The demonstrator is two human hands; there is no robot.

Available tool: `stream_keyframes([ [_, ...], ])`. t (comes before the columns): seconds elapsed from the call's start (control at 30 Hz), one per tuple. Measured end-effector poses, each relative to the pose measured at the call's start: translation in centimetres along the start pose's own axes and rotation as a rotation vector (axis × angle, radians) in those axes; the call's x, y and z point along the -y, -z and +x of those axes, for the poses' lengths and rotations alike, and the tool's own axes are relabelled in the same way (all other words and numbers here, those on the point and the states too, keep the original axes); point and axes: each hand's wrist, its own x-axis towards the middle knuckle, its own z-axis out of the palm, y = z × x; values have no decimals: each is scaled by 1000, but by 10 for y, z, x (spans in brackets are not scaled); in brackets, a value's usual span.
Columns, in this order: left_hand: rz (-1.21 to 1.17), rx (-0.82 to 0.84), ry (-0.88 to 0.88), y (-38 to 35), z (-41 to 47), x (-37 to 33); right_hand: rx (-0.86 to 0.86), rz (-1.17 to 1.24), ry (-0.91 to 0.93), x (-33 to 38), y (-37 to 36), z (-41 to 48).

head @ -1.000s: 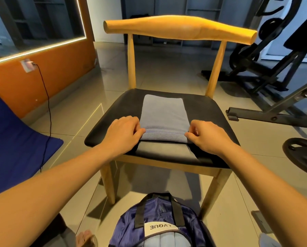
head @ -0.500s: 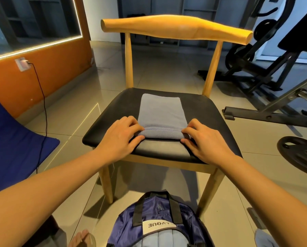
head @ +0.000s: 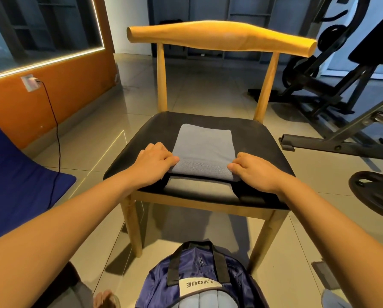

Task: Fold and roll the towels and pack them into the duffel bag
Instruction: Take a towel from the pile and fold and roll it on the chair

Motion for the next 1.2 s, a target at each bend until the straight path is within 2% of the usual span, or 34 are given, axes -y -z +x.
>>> stream_keyframes([
  [0.1,-42,3,31,2,6,3,-18,-36,-50,-1,2,4],
  [0.2,-17,-120,22,2,5,3,-187,-81,-20,-1,4,2],
  [0.27,4,-172,-83,2,0,-1,-293,-103,115,1,1,-4],
  [0.37,147,-214,-305,-3,-9,1,-346,-179,258,2,-12,-11],
  [0.53,213,-161,-438,-3,-12,19,-313,-243,265,-4,-20,-21],
  [0.67,172,-152,-331,-3,-9,18,-285,-129,180,-2,-18,-18],
  [0.8,98,-51,-194,-4,-7,6,-115,119,70,-3,-4,-13],
  [0.97,-38,55,-58,-2,0,0,25,252,-41,-5,5,-5],
  [1.07,-96,36,20,-2,7,-1,-22,158,-100,-6,2,1],
  [1.2,-67,-134,-38,-3,15,0,-252,-25,-60,-2,0,1],
])
